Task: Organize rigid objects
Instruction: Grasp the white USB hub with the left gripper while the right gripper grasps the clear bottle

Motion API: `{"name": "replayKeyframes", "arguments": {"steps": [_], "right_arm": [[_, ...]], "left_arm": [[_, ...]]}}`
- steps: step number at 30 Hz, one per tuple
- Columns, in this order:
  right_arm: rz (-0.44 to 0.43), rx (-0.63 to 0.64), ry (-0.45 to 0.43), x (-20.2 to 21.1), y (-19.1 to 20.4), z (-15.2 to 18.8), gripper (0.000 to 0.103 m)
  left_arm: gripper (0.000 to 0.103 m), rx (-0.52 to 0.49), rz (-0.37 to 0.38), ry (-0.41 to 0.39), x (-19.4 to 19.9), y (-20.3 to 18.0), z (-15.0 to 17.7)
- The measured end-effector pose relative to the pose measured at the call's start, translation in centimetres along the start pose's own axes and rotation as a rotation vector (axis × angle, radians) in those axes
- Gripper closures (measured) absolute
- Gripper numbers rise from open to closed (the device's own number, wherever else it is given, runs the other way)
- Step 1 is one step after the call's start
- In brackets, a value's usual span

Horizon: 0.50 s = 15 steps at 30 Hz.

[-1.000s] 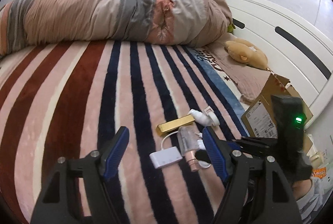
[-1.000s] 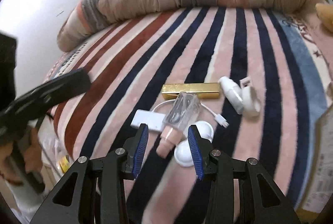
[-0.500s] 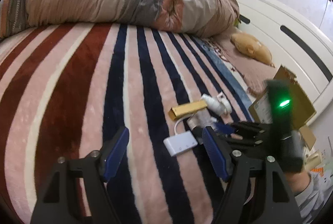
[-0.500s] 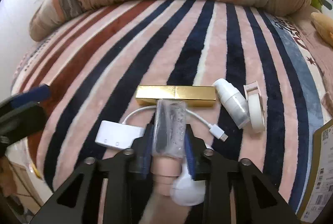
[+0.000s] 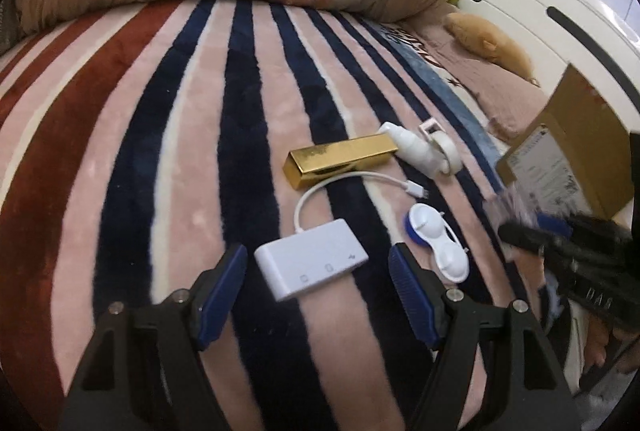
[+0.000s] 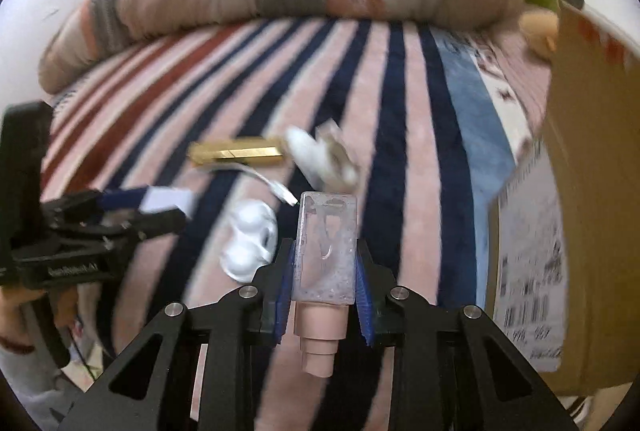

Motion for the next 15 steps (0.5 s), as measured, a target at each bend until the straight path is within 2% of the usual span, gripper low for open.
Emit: {"name": "replayKeyframes", "arguments": {"steps": [2,4,6,10,15], "right_arm": [[-0.012,-0.019,0.014,-0.5,-0.3,0.5,0.079],[-0.013,-0.039,0.016,-1.0,-0.5,1.0,0.079],[-0.017,-0.052,0.019,-1.1,-0.8,1.1,0.079],[-0.01,-0.026,0.025,-1.4,-0.7,1.3,0.079],[-0.025,0.028,-0.031,-0.3,0.5,1.0,0.08]], "left_arm": [[0.035,0.008,-0.027,-0.01,-0.2,-0.2,-0.1],[0.045,-0.023,-0.089,-0.018,-0.5,-0.5,0.0],[0.047,-0.045,-0.119,-0.023,-0.7,-0.7,0.0],[0.047,-0.043,-0.119,-0.024,-0.4,-0.4,-0.2],[0.047,-0.038,-0.099,-0.056,2.1,0.0,-0.6]]}}
Point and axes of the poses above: each gripper's, at about its wrist camera, not at the fingertips, and x roughly against the way its jaws point, y to its left, z to its underside, the point moved 4 cm from there along -x, roughly the way its jaws point, and after that the axes turned 7 degrees about -z, right-handed, at the moved point
